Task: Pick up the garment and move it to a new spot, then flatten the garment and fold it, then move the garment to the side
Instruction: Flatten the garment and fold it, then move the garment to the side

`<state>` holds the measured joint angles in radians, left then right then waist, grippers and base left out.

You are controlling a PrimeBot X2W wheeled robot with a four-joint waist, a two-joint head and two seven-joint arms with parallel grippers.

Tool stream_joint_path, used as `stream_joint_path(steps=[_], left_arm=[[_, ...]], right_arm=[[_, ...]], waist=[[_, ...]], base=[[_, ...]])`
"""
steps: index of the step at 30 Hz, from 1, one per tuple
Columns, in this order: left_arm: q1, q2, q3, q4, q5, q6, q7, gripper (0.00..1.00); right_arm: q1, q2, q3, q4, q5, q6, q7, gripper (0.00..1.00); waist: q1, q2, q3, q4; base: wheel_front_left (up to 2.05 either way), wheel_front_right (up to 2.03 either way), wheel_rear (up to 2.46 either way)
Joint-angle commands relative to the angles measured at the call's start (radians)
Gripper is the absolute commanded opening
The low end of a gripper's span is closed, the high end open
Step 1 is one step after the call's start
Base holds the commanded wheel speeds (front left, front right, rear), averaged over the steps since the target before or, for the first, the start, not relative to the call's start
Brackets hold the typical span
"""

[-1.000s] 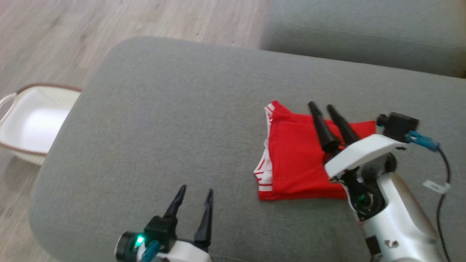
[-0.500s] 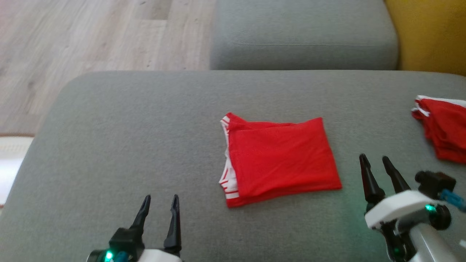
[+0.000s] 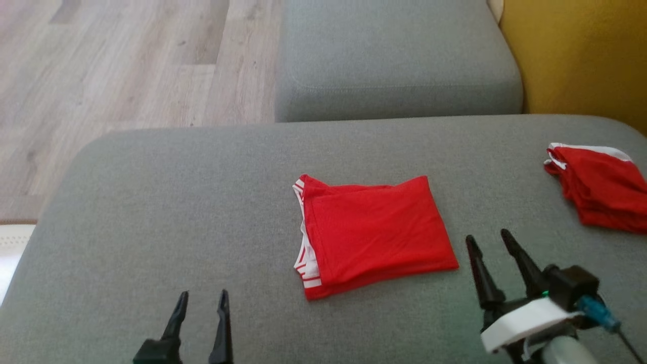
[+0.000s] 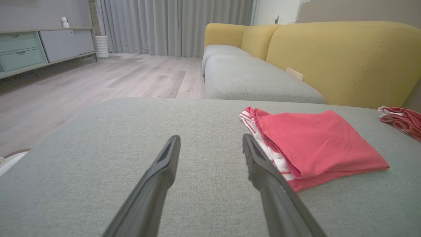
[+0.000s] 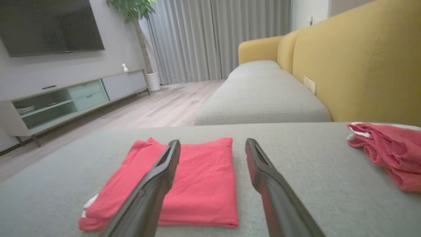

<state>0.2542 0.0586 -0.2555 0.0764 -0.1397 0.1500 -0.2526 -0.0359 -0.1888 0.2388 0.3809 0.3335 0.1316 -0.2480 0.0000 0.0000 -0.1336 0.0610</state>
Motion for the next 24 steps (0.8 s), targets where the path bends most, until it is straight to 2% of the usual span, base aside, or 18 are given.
stream_joint_path(steps=[1,9,24], left_arm=[[-0.026,-0.008,0.043,-0.045,0.018,-0.002,-0.009,1.0],[0.032,0.0,0.064,-0.098,0.071,-0.026,-0.009,1.0],[0.057,-0.005,0.074,-0.115,0.1,-0.033,-0.009,1.0]], right_arm=[[-0.008,-0.001,0.008,-0.055,-0.025,-0.001,-0.013,1.0],[0.087,0.041,-0.016,-0.147,-0.102,-0.001,-0.014,1.0],[0.117,0.066,-0.021,-0.125,-0.101,-0.001,-0.014,1.0]], waist=[[0.0,0.0,-0.008,-0.001],[0.0,0.0,-0.032,0.004],[0.0,0.0,-0.04,0.01]], base=[[0.0,0.0,0.0],[0.0,0.0,0.0],[0.0,0.0,0.0]])
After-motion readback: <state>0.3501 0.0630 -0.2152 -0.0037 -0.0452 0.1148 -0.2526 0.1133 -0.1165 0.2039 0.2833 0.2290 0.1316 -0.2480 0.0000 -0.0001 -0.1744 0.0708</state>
